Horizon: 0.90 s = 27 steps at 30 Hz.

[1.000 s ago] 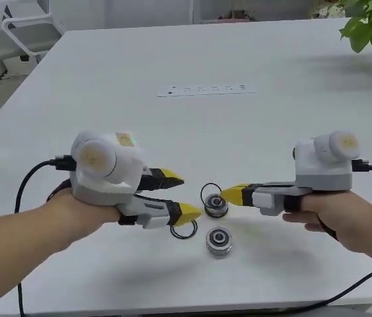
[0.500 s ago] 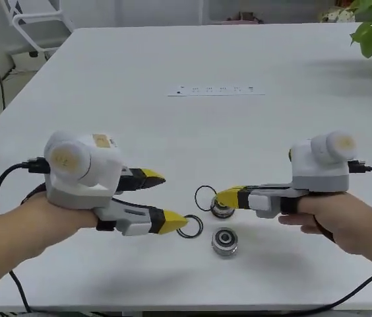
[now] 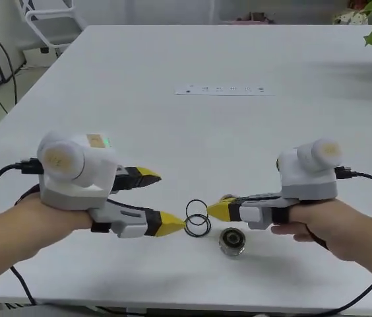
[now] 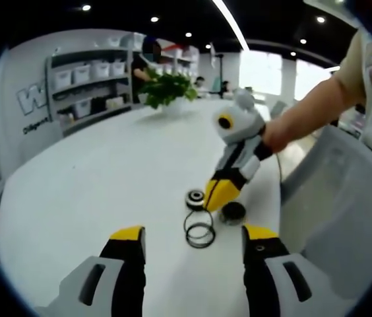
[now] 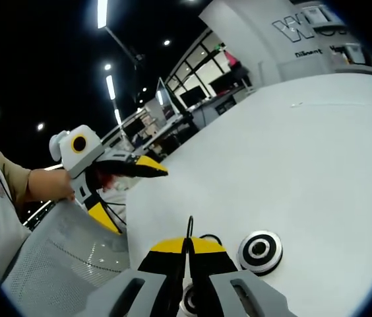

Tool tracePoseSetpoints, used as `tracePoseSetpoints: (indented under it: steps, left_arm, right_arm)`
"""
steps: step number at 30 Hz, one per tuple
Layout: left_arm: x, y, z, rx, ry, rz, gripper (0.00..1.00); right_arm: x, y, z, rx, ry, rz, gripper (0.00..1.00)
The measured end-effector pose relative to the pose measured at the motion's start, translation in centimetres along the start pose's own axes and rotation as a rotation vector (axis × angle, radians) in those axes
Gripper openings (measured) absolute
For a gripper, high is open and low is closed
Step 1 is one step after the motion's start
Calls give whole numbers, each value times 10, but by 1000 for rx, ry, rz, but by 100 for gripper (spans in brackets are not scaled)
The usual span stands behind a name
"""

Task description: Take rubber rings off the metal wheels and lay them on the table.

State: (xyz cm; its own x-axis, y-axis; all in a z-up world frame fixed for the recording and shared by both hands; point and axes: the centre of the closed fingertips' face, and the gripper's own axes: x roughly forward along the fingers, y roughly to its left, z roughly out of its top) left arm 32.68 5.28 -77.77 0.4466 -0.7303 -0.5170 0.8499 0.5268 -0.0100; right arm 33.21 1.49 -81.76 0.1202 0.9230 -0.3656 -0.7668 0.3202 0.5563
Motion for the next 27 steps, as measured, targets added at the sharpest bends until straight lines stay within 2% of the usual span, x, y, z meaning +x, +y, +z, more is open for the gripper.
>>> tracePoseSetpoints:
  steps: [9,18,25,27]
  left_arm:
    - [-5,1,-6,-16,6,9,61]
    - [-4,1,-6,-16,8,4,62]
    - [-2,1,-7,-17,13,1,62]
    - [-1,0,-7,-17,16,-3,62]
  right_arm:
    - [6,-5,-9,12,43,3,0]
    - [4,-16,-17,22,69,-37,0]
    - [3,-25,-20,-4,84,-82,2]
    - [3,-24,-21,-10,88,-81,4]
